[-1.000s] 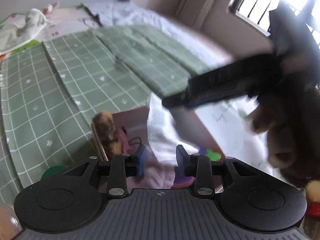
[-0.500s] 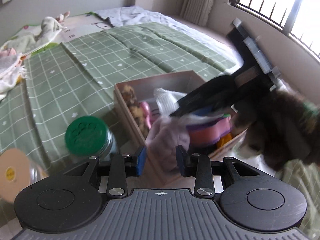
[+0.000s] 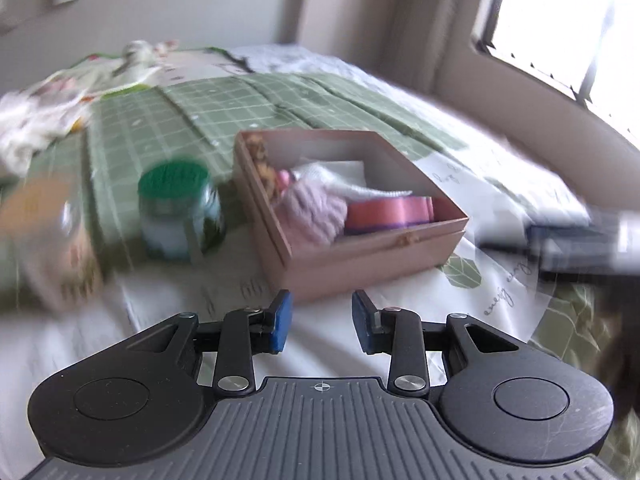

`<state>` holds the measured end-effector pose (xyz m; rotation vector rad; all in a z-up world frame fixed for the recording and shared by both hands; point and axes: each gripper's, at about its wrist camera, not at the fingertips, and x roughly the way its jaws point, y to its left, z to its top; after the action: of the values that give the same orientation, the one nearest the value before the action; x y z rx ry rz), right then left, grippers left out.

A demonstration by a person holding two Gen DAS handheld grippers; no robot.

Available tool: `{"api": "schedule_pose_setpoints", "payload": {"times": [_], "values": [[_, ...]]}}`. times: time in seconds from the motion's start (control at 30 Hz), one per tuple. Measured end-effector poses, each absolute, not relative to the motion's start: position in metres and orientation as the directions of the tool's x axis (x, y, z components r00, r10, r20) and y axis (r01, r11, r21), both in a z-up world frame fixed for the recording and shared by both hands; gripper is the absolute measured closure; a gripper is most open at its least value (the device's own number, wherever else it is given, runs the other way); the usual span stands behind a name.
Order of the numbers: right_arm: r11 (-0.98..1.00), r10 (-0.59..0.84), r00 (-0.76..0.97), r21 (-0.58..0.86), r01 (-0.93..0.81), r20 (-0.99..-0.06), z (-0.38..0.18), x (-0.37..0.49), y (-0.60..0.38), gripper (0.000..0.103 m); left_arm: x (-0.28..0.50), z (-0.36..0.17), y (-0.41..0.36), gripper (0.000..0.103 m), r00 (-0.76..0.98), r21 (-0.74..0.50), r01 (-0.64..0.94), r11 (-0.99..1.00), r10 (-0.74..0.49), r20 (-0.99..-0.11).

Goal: Organize soft objects

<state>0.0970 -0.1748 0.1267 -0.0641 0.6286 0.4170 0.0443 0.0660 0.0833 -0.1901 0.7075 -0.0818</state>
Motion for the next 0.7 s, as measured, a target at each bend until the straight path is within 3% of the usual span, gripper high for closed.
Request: {"api": "schedule_pose_setpoints", "payload": {"times": [0.1, 0.23, 0.33, 0.7], "values": [[0.930, 0.277, 0.710, -0.005, -0.367, -0.647, 0.081, 0.060, -0.175, 0.021, 0.026, 0.053, 0.040, 0.067, 0.766, -0.185, -0.004, 0.983, -0.116, -0.632], [0.947, 0.231, 0.639, 0.019, -0.320, -0.734, 0.029, 0.042, -0.175, 0.019, 0.021, 0.026, 0.014, 0.066, 0.731, -0.098, -0.003, 0.995, -0.065, -0.679], [0.964, 0.192, 0.714, -0.005, -0.264, -0.673, 0.015, 0.033, -0.180, 0.001, 0.018, 0.022, 0.004, 0.067, 0.753, -0.020, 0.021, 1.000, -0.029, -0.657], [0.974, 0.192, 0.729, 0.036, -0.224, -0.657, 0.010, 0.039, -0.187, 0.000, 0.016, 0.014, -0.001, 0.066, 0.779, 0.013, 0.020, 1.000, -0.008, -0.627]]}}
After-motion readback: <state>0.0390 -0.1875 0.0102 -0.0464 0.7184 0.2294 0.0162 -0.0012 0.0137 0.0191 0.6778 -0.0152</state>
